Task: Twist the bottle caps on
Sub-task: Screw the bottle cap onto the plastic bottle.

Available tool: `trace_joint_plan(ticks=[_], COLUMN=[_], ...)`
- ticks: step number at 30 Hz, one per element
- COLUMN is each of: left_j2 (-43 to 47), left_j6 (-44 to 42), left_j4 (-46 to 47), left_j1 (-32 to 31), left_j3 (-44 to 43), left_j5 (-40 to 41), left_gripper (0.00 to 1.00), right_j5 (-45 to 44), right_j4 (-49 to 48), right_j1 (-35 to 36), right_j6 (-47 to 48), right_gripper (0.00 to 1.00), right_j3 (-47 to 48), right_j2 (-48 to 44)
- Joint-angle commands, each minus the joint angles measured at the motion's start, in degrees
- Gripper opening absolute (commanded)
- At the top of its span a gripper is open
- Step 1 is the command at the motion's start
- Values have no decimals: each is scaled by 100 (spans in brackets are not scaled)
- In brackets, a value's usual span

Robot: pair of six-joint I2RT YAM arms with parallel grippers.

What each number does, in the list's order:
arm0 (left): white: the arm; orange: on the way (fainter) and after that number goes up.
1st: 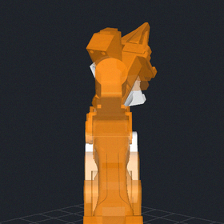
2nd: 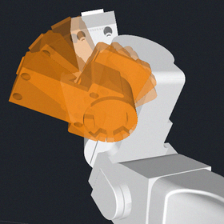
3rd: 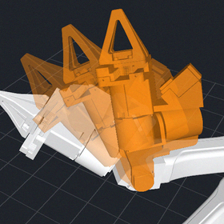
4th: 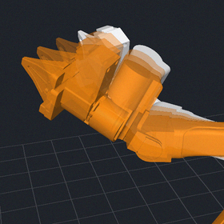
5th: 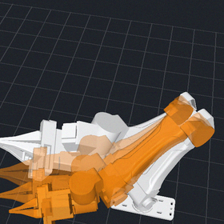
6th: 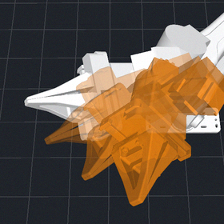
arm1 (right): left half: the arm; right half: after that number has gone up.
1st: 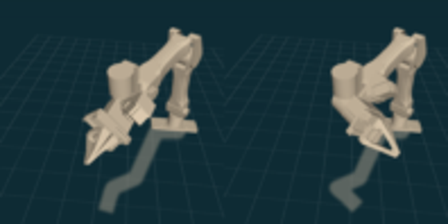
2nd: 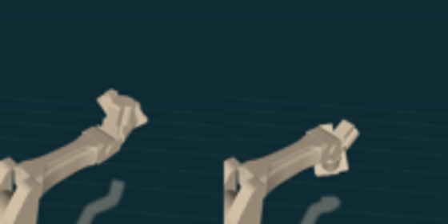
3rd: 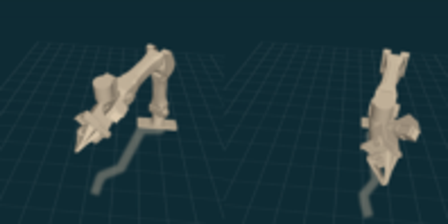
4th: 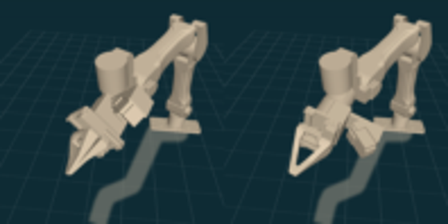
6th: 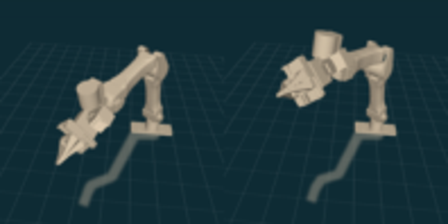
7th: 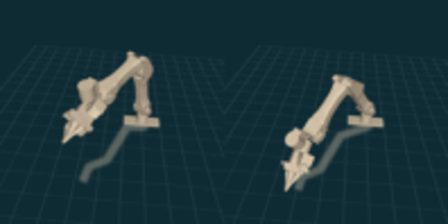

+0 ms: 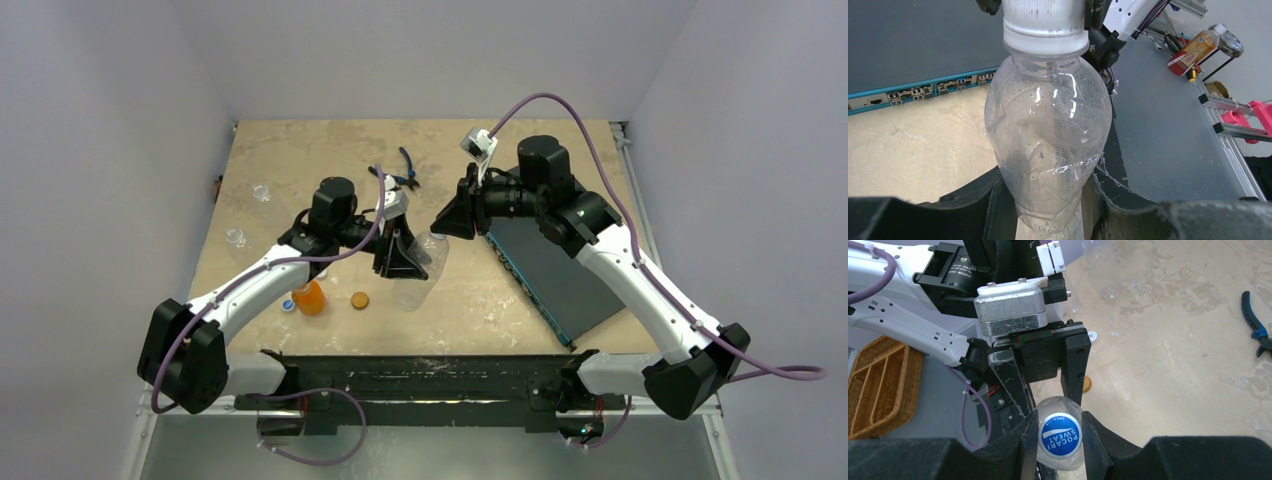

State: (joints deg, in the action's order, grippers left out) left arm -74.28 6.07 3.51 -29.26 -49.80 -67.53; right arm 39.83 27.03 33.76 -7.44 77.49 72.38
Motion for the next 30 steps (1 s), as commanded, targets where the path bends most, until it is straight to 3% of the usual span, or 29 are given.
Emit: trace_joint_plan(ticks=[1,5,13,20,24,28,30], left_j2=[-33,-73,129,76,-52,-156,-119], left_j6=[244,276,-70,-574,-885,-1094,-1261], left_j4=[453,384,490,1066,1507,1308,1023], left_j1=[43,43,-193,-1154,-1608,-1733,-1725], left_j3=[-177,-293,-363,-355,-315,-447,-437], left_j5=[5,571,3794,6867,7999,7895,7522], left_gripper=[0,0,0,0,0,0,0], right_j5=[-122,-454,-1426,-2543,-2866,-3012,-3124], right_j4=[195,391,1104,1624,1544,1360,1135], right_j1=[135,173,183,264,280,279,260], right_j6=[125,74,-555,-1308,-1875,-2259,-2450], right_gripper=[32,15,0,0,0,3,24], right_j3=[37,177,806,1202,1134,1203,1171], right_j2=[43,206,791,1442,1662,1706,1498])
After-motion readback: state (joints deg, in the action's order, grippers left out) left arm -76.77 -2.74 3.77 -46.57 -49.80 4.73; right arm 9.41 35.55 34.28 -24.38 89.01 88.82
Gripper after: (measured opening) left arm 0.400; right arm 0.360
